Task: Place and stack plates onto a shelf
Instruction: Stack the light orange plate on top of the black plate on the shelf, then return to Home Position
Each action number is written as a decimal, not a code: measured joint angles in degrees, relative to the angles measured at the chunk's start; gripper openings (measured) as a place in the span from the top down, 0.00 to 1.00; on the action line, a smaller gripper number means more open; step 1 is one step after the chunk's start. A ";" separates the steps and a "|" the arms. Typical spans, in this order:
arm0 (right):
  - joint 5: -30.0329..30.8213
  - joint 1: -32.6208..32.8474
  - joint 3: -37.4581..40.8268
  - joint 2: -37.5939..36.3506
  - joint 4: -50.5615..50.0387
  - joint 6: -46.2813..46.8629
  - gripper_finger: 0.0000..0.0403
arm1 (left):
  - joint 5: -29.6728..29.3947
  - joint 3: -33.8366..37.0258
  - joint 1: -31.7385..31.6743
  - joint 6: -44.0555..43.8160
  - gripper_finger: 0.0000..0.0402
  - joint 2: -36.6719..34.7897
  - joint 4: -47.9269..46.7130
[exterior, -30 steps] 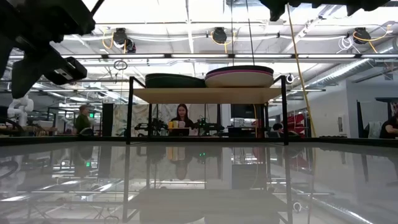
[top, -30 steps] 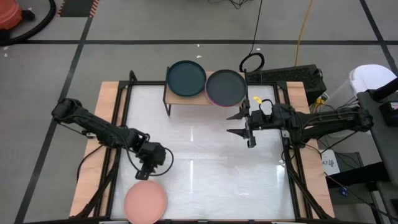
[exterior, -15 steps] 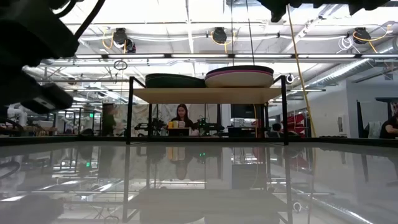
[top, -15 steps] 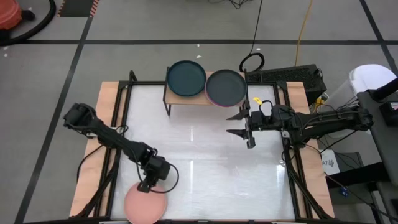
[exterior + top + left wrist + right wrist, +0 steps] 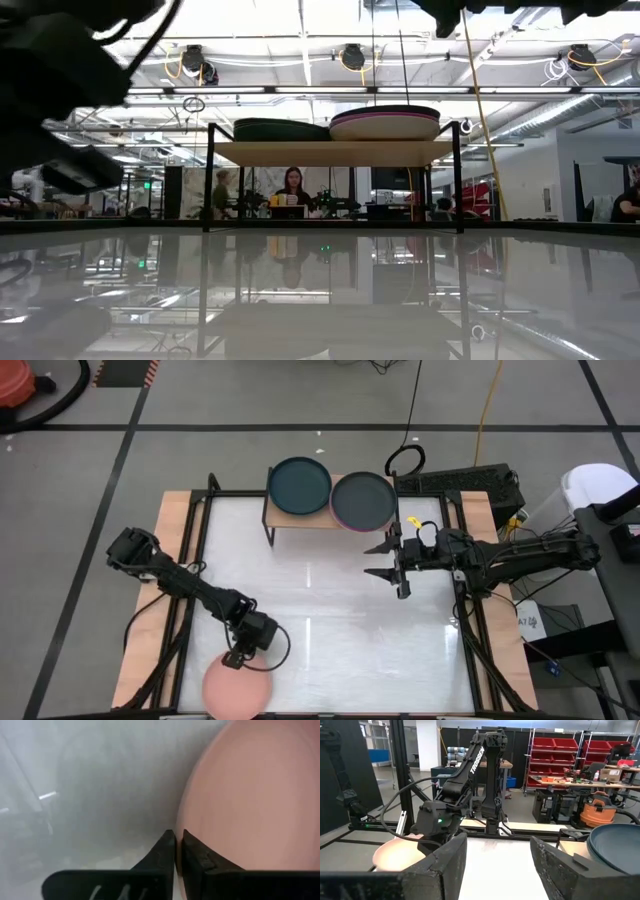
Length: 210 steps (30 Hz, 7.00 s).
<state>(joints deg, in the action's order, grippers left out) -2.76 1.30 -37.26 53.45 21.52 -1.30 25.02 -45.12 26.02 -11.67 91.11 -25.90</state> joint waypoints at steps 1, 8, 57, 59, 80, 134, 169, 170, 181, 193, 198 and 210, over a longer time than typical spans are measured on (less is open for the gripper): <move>0.00 0.00 0.00 0.00 0.00 0.00 0.51 | 0.07 -0.04 -0.70 -0.31 0.97 -0.30 0.10; 0.00 0.00 0.00 0.00 -0.09 0.00 0.51 | -2.89 -2.66 -8.69 4.57 0.97 -9.82 -1.81; 0.00 0.00 0.00 -0.02 -4.24 2.14 0.51 | -7.13 -47.58 -79.41 19.14 0.84 2.99 -14.79; 0.00 0.00 0.00 -0.02 -4.24 2.14 0.51 | -7.26 -47.58 -78.97 19.27 0.77 2.99 -14.71; 0.05 -0.09 0.00 -6.10 -10.17 -2.52 0.51 | -7.09 -46.61 -78.01 22.87 0.56 -15.81 -17.35; 14.60 -10.99 24.12 -53.38 -25.51 -10.35 1.00 | 0.47 35.64 -68.65 10.31 0.77 -78.82 34.22; 20.65 -11.08 36.26 -52.80 -16.47 -6.88 1.00 | 2.33 44.54 -68.19 11.39 0.99 -79.13 30.35; 20.65 -11.08 36.26 -52.80 -16.42 -6.88 1.00 | 2.31 44.54 -68.19 11.39 0.99 -79.13 30.35; 20.55 -11.08 36.35 -52.80 -16.20 -6.88 1.00 | 2.31 44.54 -68.19 11.42 0.99 -79.13 30.35; 20.51 -11.08 36.39 -52.80 -16.17 -6.88 1.00 | 2.26 44.54 -68.19 11.42 0.99 -79.13 30.40; 20.50 -11.08 36.39 -52.80 -16.17 -6.88 1.00 | 2.25 44.54 -68.19 11.42 0.99 -79.13 30.42; 20.49 -11.08 36.39 -52.80 -16.17 -6.87 1.00 | 2.25 44.54 -68.19 11.42 0.99 -79.13 30.42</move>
<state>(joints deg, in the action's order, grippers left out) 17.72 -9.78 -0.86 0.64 5.35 -8.17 27.27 -0.58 -42.17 -0.25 11.99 4.51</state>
